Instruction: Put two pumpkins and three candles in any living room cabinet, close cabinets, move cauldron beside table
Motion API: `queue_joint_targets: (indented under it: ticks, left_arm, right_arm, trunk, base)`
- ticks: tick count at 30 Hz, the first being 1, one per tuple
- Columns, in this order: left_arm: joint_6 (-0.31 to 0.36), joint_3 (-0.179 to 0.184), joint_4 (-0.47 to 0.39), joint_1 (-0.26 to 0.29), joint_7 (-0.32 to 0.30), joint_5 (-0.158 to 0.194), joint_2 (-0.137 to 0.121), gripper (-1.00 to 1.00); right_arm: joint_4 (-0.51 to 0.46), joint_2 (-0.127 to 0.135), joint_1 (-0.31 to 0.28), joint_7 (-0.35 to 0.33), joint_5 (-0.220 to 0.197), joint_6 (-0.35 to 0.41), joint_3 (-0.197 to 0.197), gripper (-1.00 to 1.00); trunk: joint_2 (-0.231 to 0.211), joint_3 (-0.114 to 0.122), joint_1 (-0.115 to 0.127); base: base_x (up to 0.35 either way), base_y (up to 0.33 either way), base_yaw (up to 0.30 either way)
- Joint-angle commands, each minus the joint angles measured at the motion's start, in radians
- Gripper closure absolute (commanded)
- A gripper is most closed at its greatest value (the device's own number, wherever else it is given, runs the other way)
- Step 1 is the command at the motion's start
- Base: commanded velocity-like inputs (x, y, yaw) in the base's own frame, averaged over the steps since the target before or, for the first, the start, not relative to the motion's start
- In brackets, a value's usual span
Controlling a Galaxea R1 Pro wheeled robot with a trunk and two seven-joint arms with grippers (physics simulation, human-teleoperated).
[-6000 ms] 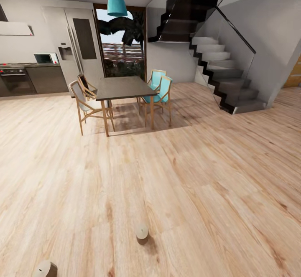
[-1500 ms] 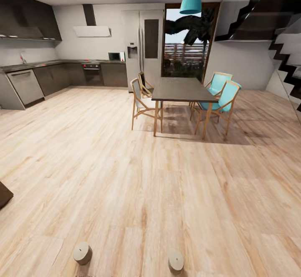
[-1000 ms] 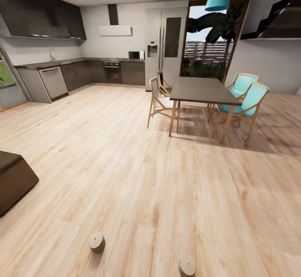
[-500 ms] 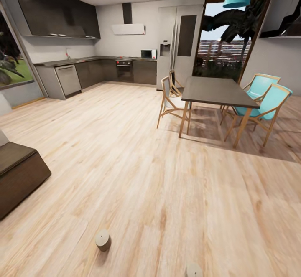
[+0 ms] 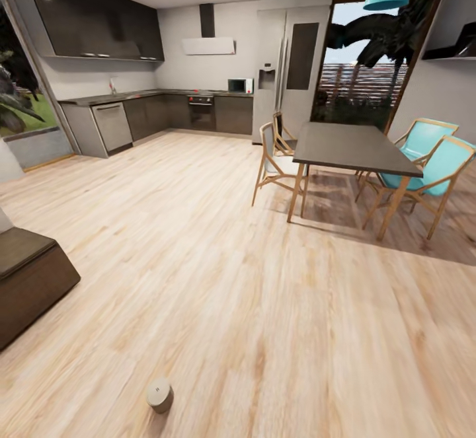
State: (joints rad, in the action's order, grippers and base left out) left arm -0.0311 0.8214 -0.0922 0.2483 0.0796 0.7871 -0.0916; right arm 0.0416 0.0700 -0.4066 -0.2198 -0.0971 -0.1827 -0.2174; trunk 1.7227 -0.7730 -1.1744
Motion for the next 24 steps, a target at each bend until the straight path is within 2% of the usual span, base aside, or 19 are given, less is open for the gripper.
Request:
queue_joint_targets:
  ticks: [1, 10, 24]
  left_arm:
    - [-0.001, 0.009, -0.002, 0.0, 0.005, 0.007, 0.0, -1.0]
    - [-0.001, 0.009, -0.001, 0.0, 0.005, 0.007, 0.0, -1.0]
    - [-0.001, 0.009, -0.002, 0.0, 0.005, 0.006, 0.0, -1.0]
  right_arm:
    - [0.004, 0.001, -0.001, -0.007, -0.01, -0.006, -0.002, -1.0]
    - [0.004, 0.001, -0.001, -0.007, -0.009, -0.006, -0.002, -1.0]
    - [0.004, 0.001, -0.001, -0.007, -0.009, -0.006, -0.002, -1.0]
  trunk:
    - [0.0, -0.001, 0.0]
    - [0.0, -0.001, 0.0]
    - [0.0, -0.001, 0.0]
  base:
    - [0.071, 0.024, 0.113]
    - [0.132, 0.005, 0.022]
    - [0.007, -0.114, 0.0]
